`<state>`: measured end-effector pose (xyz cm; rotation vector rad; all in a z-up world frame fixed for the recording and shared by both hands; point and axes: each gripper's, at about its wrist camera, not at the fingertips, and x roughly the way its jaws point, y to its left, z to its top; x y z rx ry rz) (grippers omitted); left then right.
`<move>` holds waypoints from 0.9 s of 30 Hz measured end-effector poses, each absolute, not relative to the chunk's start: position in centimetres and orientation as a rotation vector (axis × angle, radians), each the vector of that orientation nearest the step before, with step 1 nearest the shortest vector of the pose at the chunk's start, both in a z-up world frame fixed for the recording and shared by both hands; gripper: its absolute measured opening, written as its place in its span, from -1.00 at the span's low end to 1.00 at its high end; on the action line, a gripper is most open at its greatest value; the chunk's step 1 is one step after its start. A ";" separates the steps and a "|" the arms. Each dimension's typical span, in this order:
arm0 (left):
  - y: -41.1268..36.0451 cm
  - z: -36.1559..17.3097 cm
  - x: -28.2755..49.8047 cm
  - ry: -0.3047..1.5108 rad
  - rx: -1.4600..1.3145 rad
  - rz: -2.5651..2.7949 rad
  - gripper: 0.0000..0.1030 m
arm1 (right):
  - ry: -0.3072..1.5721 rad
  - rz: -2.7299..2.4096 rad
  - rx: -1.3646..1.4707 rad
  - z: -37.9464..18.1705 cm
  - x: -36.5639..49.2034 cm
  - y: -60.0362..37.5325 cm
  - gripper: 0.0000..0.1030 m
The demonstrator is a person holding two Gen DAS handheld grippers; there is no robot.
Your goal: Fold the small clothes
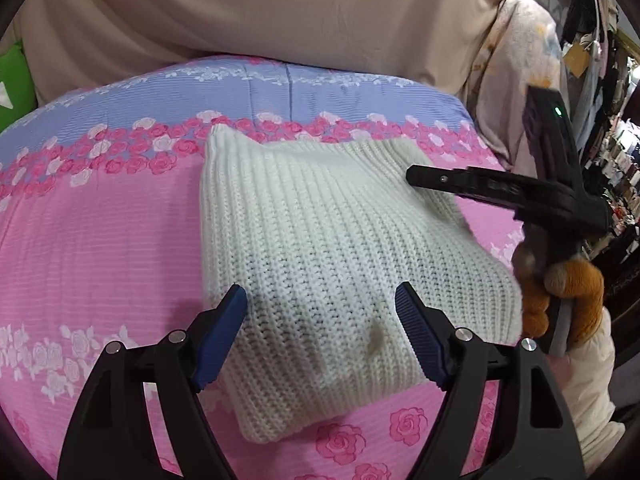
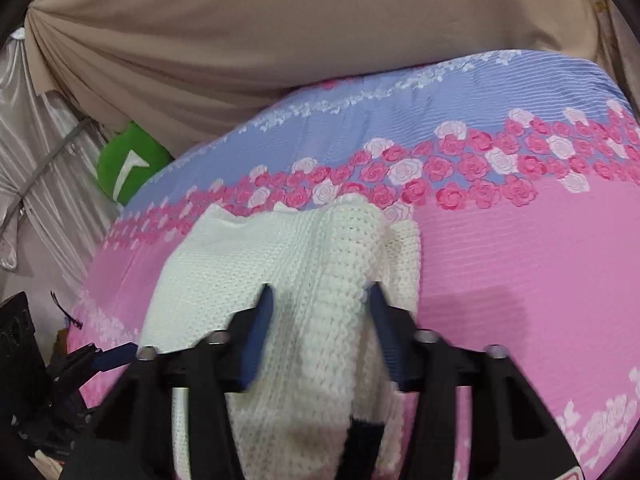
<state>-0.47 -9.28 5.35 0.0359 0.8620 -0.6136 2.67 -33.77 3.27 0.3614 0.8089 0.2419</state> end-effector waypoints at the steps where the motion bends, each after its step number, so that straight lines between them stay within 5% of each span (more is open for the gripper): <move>1: -9.4 5.3 -0.6 0.850 0.045 -0.607 0.45 | 0.762 0.277 0.383 4.1 2.3 -34.2 -0.73; 4: -9.6 5.0 -0.6 0.844 0.054 -0.613 0.45 | 0.663 0.286 0.435 5.4 1.6 -36.3 -0.74; 8: -10.6 4.2 -0.4 0.838 0.081 -0.612 0.46 | 0.819 0.172 0.415 -0.7 4.3 -37.0 -0.71; 14: -11.1 4.2 -0.8 0.819 0.110 -0.578 0.58 | 0.682 0.174 0.389 5.0 -3.4 -35.7 -0.58; 19: -9.9 5.1 -1.4 0.811 0.062 -0.588 0.58 | 0.713 0.201 0.356 3.5 -10.8 -32.9 0.11; 21: -10.0 4.8 -1.5 0.816 0.075 -0.588 0.58 | 0.741 0.231 0.376 2.0 -11.9 -31.9 0.11; 22: -10.3 4.6 -1.5 0.820 0.085 -0.582 0.58 | 0.744 0.239 0.378 1.3 -12.2 -31.5 0.10; 24: -10.7 4.1 -1.5 0.821 0.107 -0.558 0.58 | 0.748 0.220 0.372 0.5 -12.1 -30.8 -0.40; 25: -10.9 4.0 -1.6 0.815 0.118 -0.547 0.58 | 0.750 0.217 0.377 0.4 -12.1 -30.8 -0.83; 27: -11.2 4.0 -2.0 0.807 0.145 -0.519 0.58 | 0.681 0.221 0.399 1.7 -13.5 -31.1 -0.83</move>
